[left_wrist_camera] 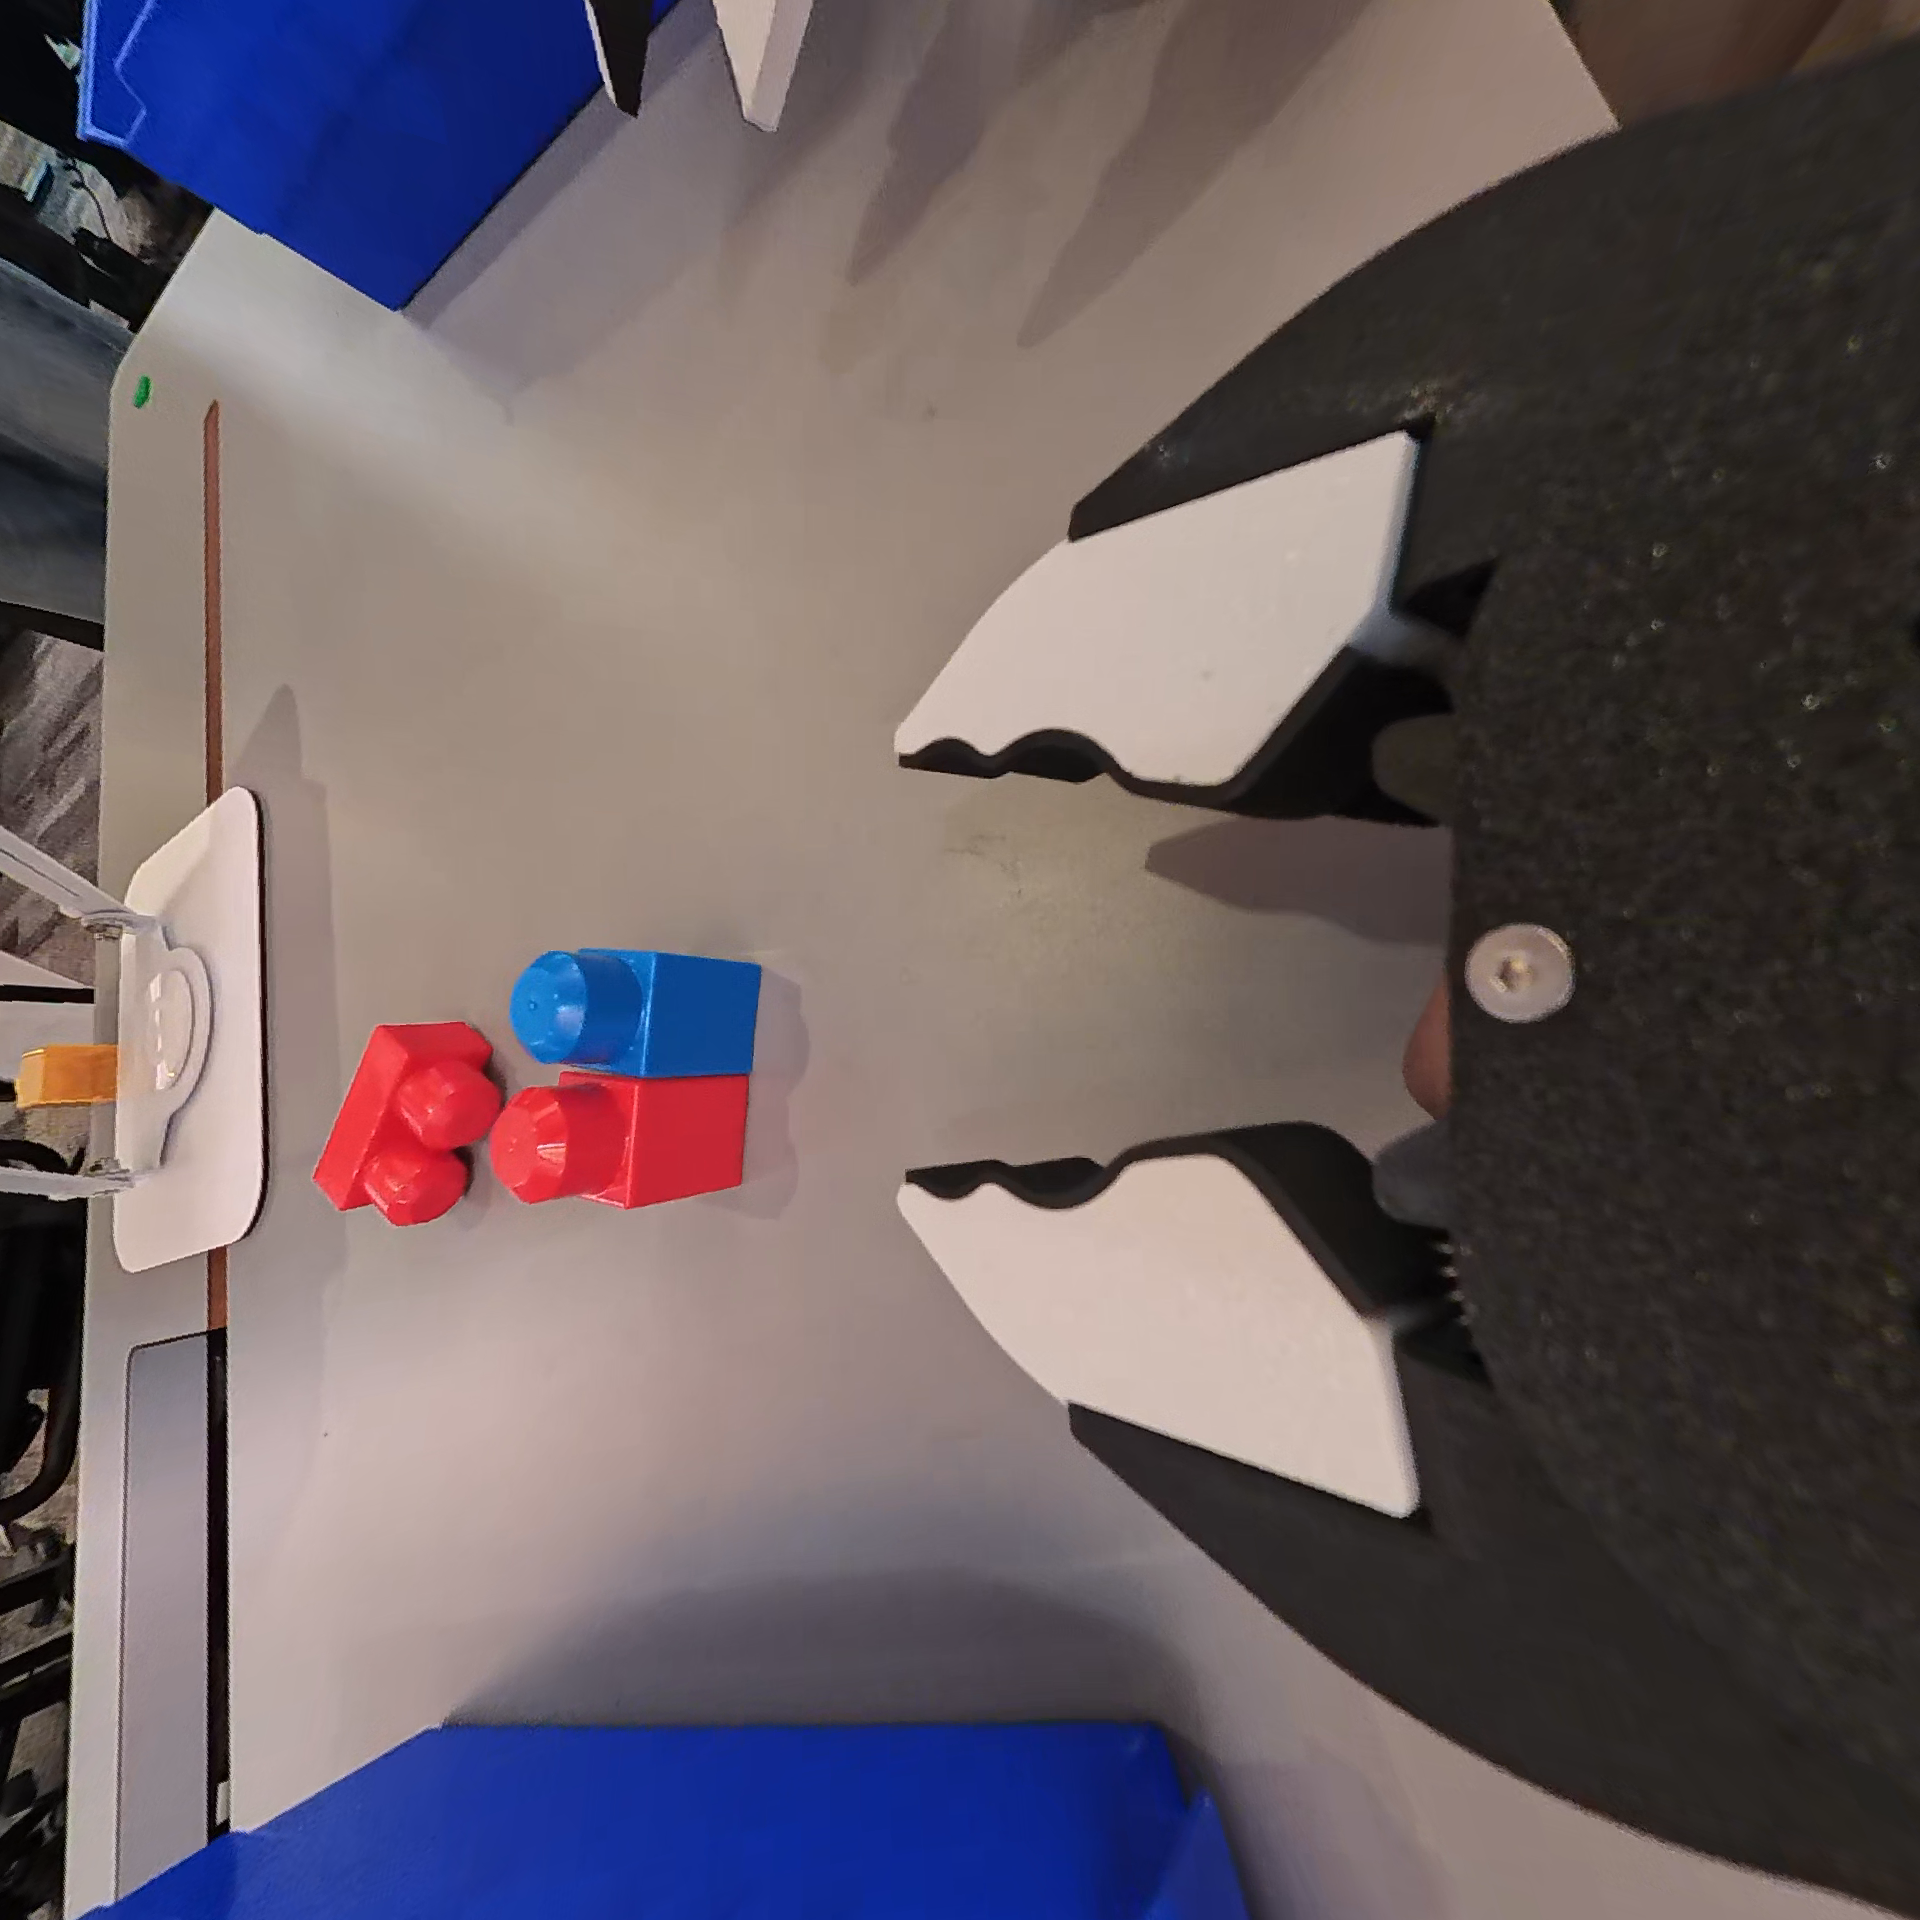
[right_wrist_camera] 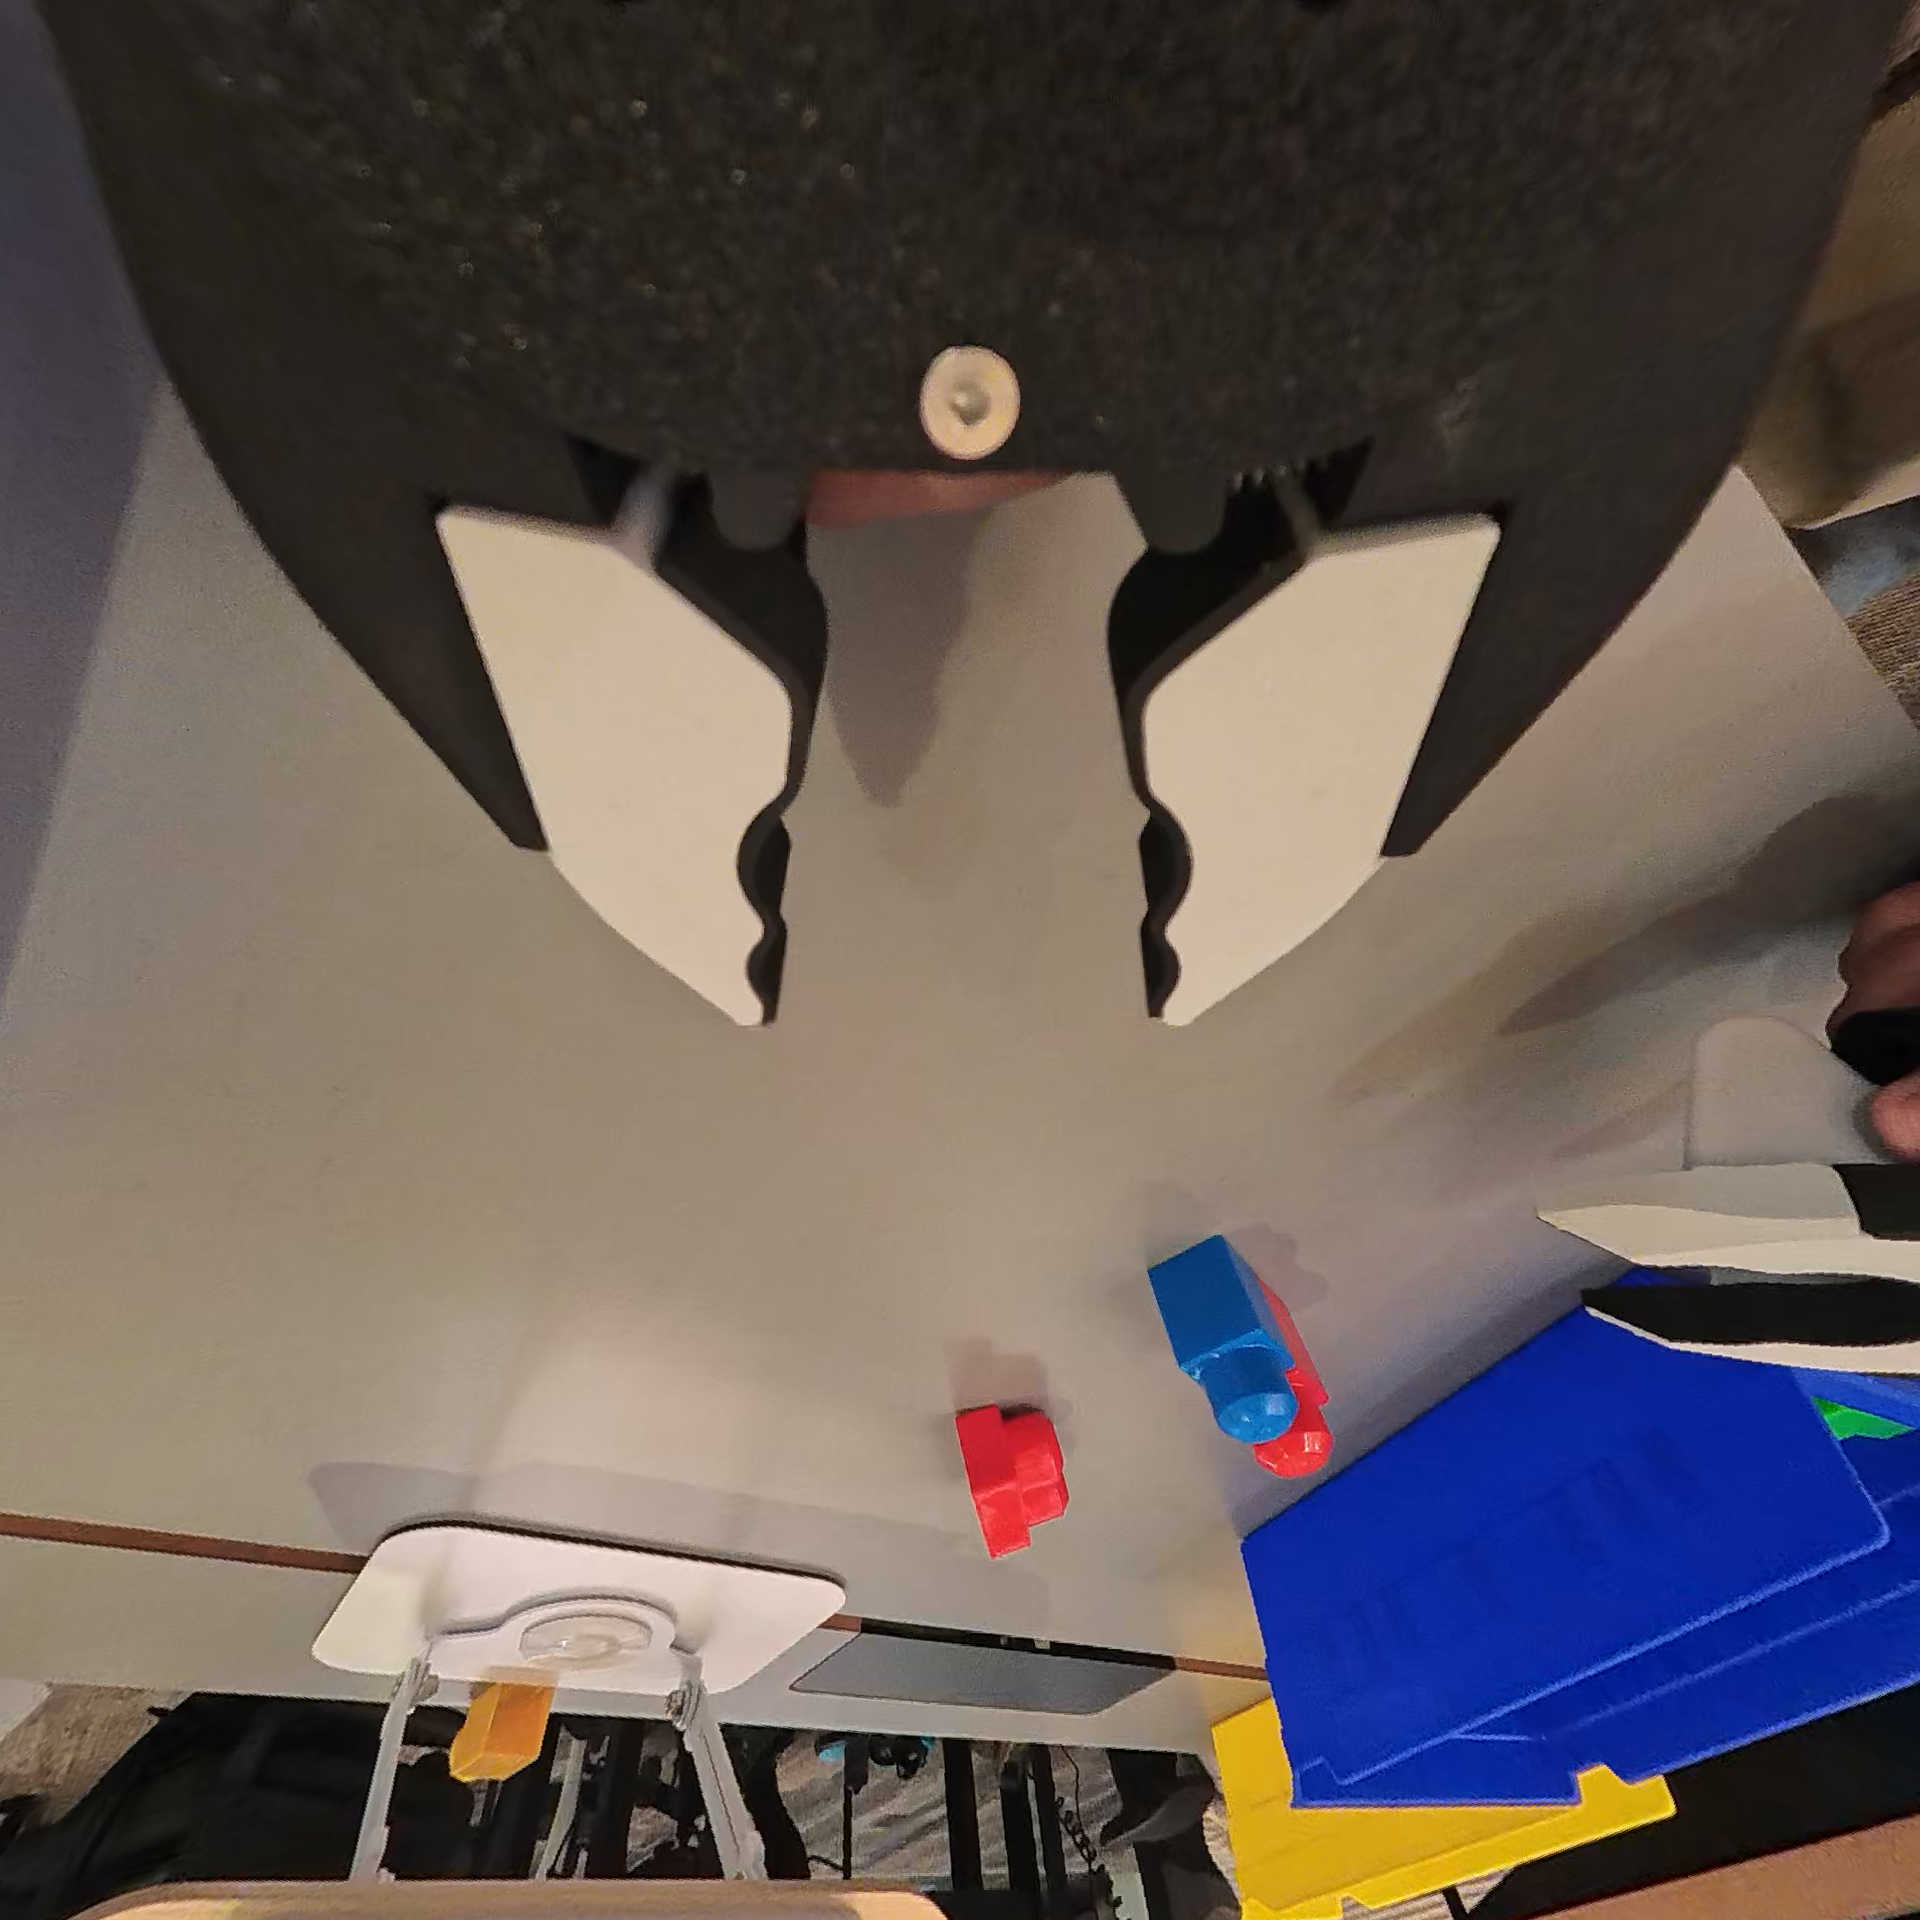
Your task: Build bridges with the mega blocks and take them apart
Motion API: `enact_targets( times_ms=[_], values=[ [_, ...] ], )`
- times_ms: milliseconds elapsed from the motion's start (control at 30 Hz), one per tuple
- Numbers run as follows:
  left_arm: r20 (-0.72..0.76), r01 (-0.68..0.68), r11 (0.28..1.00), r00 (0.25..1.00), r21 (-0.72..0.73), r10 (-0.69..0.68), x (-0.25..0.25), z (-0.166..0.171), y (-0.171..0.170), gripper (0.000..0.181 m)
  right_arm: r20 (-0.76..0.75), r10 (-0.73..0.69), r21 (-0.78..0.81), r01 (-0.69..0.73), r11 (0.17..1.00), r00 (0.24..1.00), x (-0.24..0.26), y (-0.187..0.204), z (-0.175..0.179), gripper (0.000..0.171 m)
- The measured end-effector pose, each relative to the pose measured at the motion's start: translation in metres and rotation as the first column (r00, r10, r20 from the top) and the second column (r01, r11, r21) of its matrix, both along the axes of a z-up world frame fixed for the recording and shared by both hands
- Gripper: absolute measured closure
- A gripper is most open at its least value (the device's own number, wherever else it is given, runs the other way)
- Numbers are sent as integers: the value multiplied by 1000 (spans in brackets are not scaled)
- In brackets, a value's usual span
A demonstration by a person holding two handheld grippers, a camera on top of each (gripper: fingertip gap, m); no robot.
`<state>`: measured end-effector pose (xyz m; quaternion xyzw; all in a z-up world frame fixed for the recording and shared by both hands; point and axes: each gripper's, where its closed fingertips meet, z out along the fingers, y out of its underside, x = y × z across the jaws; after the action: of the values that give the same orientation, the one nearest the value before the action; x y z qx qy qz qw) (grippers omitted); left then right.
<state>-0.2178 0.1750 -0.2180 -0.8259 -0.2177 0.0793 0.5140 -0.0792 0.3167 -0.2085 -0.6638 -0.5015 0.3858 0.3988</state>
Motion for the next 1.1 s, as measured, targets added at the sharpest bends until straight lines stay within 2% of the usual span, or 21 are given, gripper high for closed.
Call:
enact_targets(
  times_ms=[700,867,1100],
  values=[
    [4,7,1000,1000,-5,-7,1,-2,0,113,15,10,-16,-10,1000,1000,-1,-2,-4,109],
    [0,-1,1000,1000,-1,1,-1,-1,-3,113,10,16,4,-16,1000,1000,-10,-4,7,109],
    [-42,28,999,999,-18,-29,-5,4,4,102,7,37,26,-38,999,999,-21,-11,12,109]
  ],
)
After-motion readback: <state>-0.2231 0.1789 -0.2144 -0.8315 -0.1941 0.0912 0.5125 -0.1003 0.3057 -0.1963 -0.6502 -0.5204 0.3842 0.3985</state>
